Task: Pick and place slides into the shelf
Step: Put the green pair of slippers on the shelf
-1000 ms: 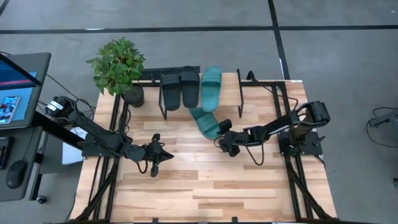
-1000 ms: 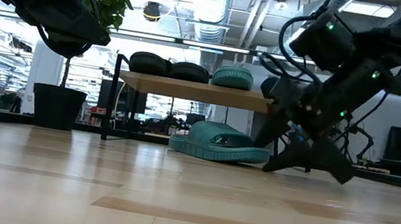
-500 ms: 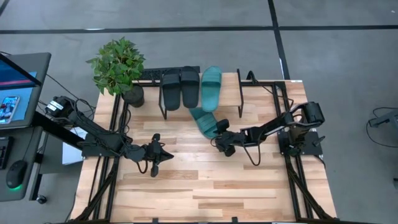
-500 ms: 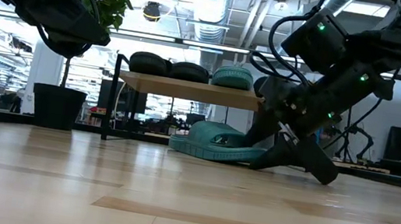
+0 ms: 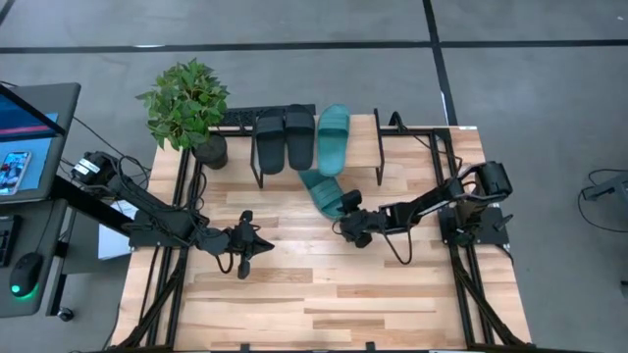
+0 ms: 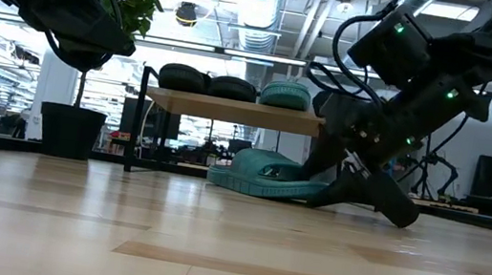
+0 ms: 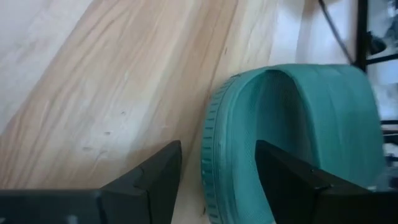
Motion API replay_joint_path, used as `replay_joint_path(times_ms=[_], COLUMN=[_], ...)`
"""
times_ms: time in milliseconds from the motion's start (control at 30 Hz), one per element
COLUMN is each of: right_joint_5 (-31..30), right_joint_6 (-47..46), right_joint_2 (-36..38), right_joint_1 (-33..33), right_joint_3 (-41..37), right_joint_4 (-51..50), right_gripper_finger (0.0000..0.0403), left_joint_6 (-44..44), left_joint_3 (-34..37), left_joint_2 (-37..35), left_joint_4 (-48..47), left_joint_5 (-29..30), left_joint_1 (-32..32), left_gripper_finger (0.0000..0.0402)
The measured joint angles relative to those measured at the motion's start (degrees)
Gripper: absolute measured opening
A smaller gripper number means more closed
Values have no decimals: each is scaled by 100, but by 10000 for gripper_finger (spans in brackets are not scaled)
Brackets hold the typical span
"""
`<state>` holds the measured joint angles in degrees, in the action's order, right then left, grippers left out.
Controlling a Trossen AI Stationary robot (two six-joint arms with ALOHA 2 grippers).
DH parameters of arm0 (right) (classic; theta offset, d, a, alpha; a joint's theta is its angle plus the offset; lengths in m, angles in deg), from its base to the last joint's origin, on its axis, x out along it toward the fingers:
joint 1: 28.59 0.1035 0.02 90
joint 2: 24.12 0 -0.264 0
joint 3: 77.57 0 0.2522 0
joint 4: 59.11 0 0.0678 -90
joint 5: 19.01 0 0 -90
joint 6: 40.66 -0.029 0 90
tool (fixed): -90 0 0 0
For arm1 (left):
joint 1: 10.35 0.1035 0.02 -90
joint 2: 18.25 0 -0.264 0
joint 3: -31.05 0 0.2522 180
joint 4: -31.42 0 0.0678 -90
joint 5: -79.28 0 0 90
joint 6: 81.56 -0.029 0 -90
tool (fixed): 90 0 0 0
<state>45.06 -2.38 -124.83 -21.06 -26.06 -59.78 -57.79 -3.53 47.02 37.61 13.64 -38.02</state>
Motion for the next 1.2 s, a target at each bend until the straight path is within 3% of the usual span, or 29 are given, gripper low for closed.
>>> replay_joint_path(times_ms=[367,1200], right_joint_5=[-271,-272], right_joint_6=[32,-118], right_joint_2=[-15,2], right_joint_1=[138,183], right_joint_3=[220,231], right_joint_4=[-393,-501], right_gripper_finger=[180,192], left_joint_6=[2,4], left_joint_3=[0,0], left_joint_2=[0,0], left_joint_4=[4,2], left_joint_5=[0,0], left_joint_1=[-1,-1], left_gripper_finger=[2,2])
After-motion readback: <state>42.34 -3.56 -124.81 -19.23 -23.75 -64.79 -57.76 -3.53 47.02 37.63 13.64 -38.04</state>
